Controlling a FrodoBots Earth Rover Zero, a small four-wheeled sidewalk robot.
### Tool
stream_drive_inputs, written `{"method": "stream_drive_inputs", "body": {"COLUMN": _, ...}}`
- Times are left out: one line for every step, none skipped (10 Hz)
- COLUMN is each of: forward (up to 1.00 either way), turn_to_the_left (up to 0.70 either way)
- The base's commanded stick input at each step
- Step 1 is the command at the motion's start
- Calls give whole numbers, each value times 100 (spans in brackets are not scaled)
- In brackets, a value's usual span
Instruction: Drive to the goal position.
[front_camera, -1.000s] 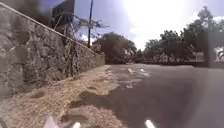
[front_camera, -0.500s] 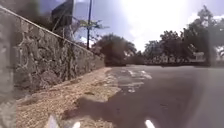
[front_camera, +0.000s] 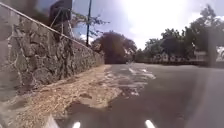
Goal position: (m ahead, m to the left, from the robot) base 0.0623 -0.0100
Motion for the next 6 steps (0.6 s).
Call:
{"method": "stream_drive_inputs", "body": {"forward": 50, "turn_to_the_left": 19}}
{"method": "stream_drive_inputs", "body": {"forward": 50, "turn_to_the_left": 10}}
{"method": "stream_drive_inputs", "body": {"forward": 50, "turn_to_the_left": 1}}
{"method": "stream_drive_inputs", "body": {"forward": 50, "turn_to_the_left": -8}}
{"method": "stream_drive_inputs", "body": {"forward": 50, "turn_to_the_left": -17}}
{"method": "stream_drive_inputs", "body": {"forward": 50, "turn_to_the_left": -25}}
